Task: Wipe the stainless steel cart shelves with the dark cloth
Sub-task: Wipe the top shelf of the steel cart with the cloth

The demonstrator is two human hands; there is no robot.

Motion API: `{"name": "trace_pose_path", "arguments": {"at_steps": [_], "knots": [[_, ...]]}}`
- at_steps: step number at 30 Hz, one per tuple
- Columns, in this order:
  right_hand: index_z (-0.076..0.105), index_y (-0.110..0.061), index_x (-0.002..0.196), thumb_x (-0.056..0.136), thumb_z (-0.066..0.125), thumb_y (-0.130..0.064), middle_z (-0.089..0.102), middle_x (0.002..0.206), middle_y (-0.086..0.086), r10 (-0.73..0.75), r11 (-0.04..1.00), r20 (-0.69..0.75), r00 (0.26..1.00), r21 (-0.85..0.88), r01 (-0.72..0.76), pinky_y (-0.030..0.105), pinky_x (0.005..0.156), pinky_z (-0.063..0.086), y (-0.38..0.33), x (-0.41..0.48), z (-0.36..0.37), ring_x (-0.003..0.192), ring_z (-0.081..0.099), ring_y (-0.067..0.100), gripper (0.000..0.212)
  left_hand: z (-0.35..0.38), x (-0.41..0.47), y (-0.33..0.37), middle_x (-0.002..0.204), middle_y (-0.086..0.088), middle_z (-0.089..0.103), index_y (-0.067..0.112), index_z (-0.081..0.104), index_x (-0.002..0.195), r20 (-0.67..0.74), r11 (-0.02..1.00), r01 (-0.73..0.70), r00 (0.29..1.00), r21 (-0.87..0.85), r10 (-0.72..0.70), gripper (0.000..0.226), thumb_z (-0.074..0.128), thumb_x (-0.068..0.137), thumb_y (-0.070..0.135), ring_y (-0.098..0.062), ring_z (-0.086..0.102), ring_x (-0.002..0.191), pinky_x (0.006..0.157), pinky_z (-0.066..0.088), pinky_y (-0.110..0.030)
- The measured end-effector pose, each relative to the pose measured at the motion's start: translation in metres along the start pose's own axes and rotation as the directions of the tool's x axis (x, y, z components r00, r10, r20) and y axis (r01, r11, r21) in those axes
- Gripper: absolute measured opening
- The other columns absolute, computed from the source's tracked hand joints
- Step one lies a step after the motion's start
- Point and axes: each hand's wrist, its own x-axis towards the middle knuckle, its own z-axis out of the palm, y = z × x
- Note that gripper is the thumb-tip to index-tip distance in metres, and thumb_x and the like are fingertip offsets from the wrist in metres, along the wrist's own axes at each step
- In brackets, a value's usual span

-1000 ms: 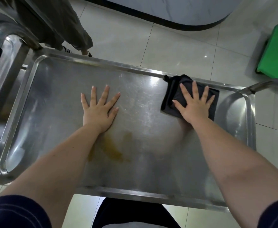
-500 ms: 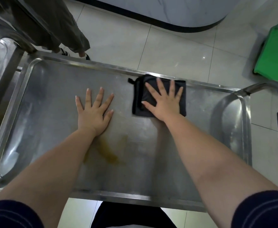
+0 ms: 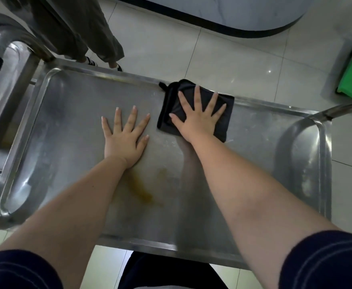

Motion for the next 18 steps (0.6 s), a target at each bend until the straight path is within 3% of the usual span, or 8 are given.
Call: {"name": "trace_pose_path", "arguments": {"at_steps": [5, 13, 16, 18], "knots": [[-0.010, -0.053, 0.150, 0.086, 0.017, -0.082, -0.021, 0.163, -0.007, -0.085, 0.996, 0.038, 0.996, -0.018, 0.086, 0.073, 0.108, -0.012, 0.016, -0.030, 0.007, 0.142, -0.025, 0.048, 0.075, -0.001, 0.001, 0.000, 0.163, 0.010, -0.018, 0.050, -0.016, 0.151, 0.010, 1.000, 0.006, 1.000, -0.003, -0.006, 0.058, 0.005, 0.098, 0.061, -0.033, -0.017, 0.149, 0.115, -0.007, -0.066], [0.017, -0.044, 0.155, 0.086, 0.040, -0.076, 0.008, 0.166, 0.006, -0.373, 0.927, 0.046, 0.927, -0.027, 0.374, 0.078, 0.107, 0.007, 0.028, -0.255, 0.082, 0.144, 0.003, 0.057, 0.079, -0.002, -0.001, 0.003, 0.165, 0.009, -0.013, 0.049, -0.011, 0.152, 0.001, 1.000, 0.008, 1.000, -0.019, -0.008, 0.058, 0.007, 0.099, 0.060, -0.034, -0.014, 0.150, 0.115, -0.008, -0.065], [0.017, -0.046, 0.154, 0.086, 0.037, -0.077, 0.011, 0.165, 0.005, -0.420, 0.906, 0.050, 0.906, -0.039, 0.422, 0.077, 0.107, 0.005, 0.033, -0.254, 0.082, 0.144, 0.002, 0.056, 0.077, 0.000, -0.003, 0.001, 0.165, 0.008, -0.010, 0.048, -0.009, 0.153, -0.011, 1.000, -0.003, 1.000, -0.017, 0.003, 0.057, 0.008, 0.099, 0.060, -0.034, -0.012, 0.150, 0.115, -0.006, -0.066], [0.020, -0.048, 0.153, 0.086, 0.035, -0.077, 0.014, 0.165, 0.003, -0.378, 0.924, 0.009, 0.926, -0.052, 0.378, 0.076, 0.109, 0.002, 0.030, -0.214, 0.071, 0.145, -0.001, 0.054, 0.075, 0.001, -0.003, 0.000, 0.165, 0.008, -0.009, 0.048, -0.008, 0.153, -0.020, 1.000, -0.002, 1.000, -0.019, 0.002, 0.057, 0.009, 0.099, 0.059, -0.035, -0.011, 0.150, 0.115, -0.005, -0.067]]}}
